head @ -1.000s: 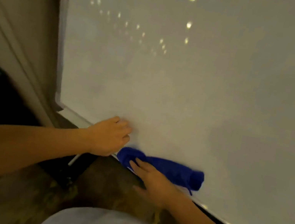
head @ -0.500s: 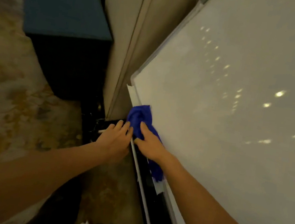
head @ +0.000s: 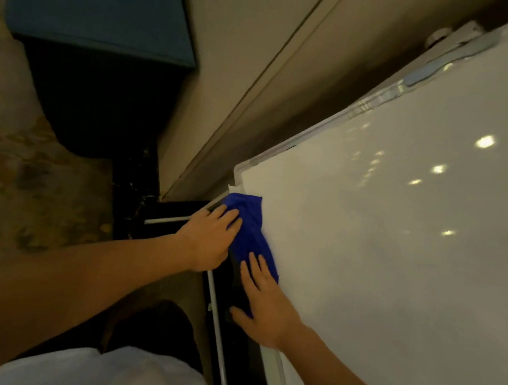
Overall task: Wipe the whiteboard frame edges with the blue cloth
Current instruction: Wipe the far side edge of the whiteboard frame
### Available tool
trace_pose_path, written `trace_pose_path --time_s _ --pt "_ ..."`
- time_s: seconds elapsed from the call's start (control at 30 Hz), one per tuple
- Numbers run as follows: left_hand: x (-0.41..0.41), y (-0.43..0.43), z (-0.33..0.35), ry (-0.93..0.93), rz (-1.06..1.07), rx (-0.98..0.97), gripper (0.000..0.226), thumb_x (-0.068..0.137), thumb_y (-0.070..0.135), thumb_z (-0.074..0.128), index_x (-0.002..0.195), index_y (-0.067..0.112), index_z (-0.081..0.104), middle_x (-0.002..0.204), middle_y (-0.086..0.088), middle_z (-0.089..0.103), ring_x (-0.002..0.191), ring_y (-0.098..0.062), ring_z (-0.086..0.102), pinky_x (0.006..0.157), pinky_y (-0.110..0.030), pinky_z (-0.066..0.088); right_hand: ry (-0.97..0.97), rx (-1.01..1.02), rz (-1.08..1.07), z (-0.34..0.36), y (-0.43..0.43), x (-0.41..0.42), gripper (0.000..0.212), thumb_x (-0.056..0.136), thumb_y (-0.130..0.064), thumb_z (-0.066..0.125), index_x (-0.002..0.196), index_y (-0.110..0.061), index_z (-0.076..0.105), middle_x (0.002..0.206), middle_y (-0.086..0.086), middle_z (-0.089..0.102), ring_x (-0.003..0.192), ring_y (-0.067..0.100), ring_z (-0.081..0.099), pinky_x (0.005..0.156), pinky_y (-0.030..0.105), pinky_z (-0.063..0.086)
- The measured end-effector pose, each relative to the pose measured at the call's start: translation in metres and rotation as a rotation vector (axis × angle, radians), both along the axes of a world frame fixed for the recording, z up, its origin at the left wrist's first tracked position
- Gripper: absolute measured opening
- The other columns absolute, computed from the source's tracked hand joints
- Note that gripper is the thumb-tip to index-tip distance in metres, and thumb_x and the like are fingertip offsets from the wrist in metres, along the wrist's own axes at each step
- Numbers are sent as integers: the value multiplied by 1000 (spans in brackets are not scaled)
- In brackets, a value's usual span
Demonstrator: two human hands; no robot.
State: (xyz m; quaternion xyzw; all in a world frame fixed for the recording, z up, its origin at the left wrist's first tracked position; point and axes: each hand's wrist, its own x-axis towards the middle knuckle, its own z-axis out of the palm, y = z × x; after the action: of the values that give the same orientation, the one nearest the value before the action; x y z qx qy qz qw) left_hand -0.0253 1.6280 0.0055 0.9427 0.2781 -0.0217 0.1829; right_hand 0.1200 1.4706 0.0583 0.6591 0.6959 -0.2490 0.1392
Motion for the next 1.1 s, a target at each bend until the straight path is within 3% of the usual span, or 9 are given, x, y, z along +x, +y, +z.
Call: trace_pose_path --time_s 0.17,0.27,0.47,0.6,0.7,0.77,0.83,0.93,1.1 --pt "3 25 -9 8 55 -54 83 90 41 48 153 7 7 163 -17 1 148 -39 6 113 -49 27 28 -31 -90 -14 101 -11 85 91 -28 52 153 -8 -2 163 13 -7 150 28 -7 123 41 4" --pt "-3 52 -8 -24 160 -115 87 90 39 50 153 8 0 163 -16 -4 149 -36 5 115 -48 28 -252 41 140 -16 169 -5 76 93 -33 45 153 -7 6 163 15 6 150 33 -2 122 47 0" --pt "5 84 -6 -106 485 -460 79 95 35 49 152 3 7 161 -19 11 145 -36 23 115 -46 31 -803 -57 633 -7 237 22 75 93 -60 29 153 -18 14 164 3 6 148 36 -11 112 60 -17" --pt "29 79 -13 -185 572 -535 72 94 33 51 149 3 17 156 -19 25 138 -35 34 110 -46 37 -866 -28 682 -12 242 26 80 91 -65 29 153 -21 5 164 8 6 147 40 -10 103 65 -30" --pt "46 76 -13 -197 574 -540 74 94 34 51 150 3 14 156 -18 24 137 -35 35 110 -45 37 -895 -38 696 3 261 31 70 92 -59 35 152 -27 17 159 9 25 146 42 10 102 70 -27" --pt "53 78 -10 -195 569 -547 71 94 35 51 148 2 20 154 -18 28 135 -36 37 108 -46 39 -927 -4 650 20 274 37 57 94 -52 38 142 -21 43 145 10 48 138 38 30 104 70 -23" --pt "59 84 -3 -241 578 -520 52 92 33 53 133 6 37 137 -14 45 124 -35 48 98 -47 46 -961 21 581 46 285 43 39 94 -43 41 115 -20 65 121 7 64 127 34 43 108 69 -18" --pt "67 96 12 -296 594 -535 44 94 33 50 130 9 42 130 -12 51 118 -32 52 98 -48 47 -1053 47 478 92 285 50 25 90 -40 52 87 -21 67 101 3 68 121 33 47 106 71 -18" --pt "96 116 34 -487 621 -873 46 98 51 35 108 13 59 108 -11 65 100 -27 61 95 -48 48 -1177 47 382 138 275 50 25 83 -44 62 77 -20 61 101 5 68 122 37 45 101 75 -20"
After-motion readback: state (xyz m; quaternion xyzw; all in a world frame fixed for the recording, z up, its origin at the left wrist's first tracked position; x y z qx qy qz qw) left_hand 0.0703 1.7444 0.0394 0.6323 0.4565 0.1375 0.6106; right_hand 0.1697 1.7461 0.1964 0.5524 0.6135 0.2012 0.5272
